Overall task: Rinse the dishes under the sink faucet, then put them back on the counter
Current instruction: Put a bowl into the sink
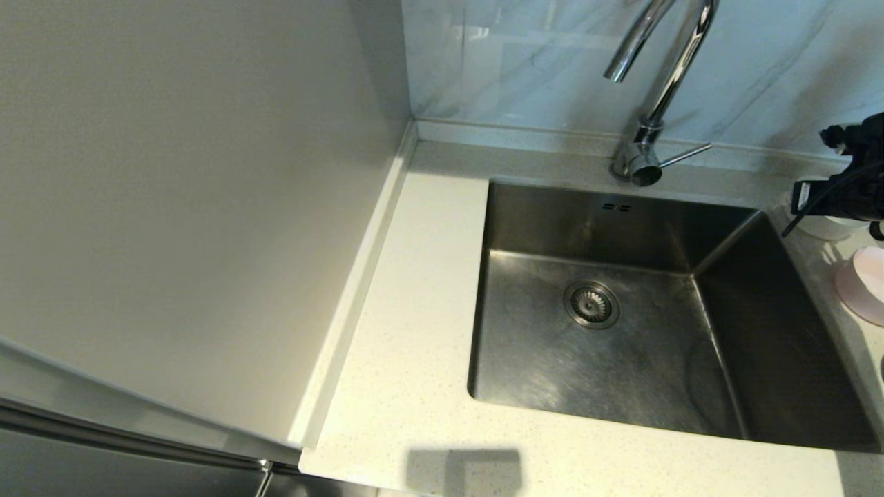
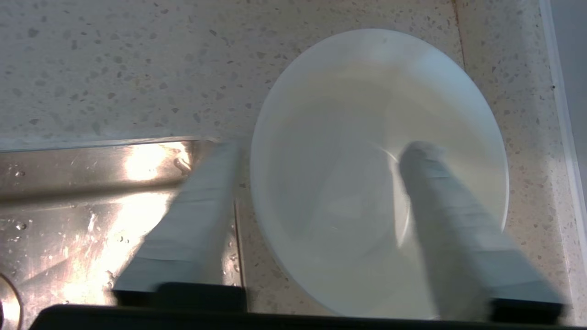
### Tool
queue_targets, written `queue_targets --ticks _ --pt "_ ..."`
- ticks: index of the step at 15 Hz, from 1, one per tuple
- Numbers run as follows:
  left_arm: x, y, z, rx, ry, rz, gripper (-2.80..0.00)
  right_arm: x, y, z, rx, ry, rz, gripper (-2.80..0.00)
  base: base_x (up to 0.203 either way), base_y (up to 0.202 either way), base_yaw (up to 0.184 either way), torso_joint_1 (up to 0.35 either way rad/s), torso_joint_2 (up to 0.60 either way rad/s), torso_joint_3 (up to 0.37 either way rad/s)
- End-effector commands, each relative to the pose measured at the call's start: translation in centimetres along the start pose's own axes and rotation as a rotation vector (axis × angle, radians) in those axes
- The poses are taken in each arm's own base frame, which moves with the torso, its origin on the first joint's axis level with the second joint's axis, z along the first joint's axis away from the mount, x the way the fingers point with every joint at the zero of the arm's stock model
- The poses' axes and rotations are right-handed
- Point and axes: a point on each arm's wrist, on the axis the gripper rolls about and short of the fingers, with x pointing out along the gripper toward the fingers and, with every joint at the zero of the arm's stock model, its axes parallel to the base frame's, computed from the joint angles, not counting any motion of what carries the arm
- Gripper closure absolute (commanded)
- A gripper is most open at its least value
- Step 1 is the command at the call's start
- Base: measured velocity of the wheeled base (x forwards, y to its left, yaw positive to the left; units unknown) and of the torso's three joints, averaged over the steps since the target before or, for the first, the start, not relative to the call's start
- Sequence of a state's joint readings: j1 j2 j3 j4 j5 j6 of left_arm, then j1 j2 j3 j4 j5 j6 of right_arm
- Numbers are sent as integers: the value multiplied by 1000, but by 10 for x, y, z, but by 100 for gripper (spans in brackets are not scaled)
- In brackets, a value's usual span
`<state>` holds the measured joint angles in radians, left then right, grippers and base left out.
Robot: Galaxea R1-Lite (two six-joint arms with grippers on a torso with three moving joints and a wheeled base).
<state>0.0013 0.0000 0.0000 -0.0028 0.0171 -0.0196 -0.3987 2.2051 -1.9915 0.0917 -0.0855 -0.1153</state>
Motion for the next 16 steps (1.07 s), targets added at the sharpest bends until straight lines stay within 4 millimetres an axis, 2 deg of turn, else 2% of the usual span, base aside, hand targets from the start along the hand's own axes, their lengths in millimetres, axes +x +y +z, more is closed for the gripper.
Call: queue_targets --ticks 1,8,11,16 --pt "0 0 0 0 -3 1 0 0 0 0 -1 2 0 0 0 0 0 0 0 0" --pt "0 0 0 -2 -3 1 0 -1 5 -2 -21 12 -5 0 0 0 0 0 0 0" --pt "0 0 0 -1 -3 1 0 -8 18 5 -29 -9 20 0 0 0 0 0 0 0" --pt "0 0 0 0 -3 1 0 -40 53 24 -37 -84 56 0 0 0 0 0 0 0"
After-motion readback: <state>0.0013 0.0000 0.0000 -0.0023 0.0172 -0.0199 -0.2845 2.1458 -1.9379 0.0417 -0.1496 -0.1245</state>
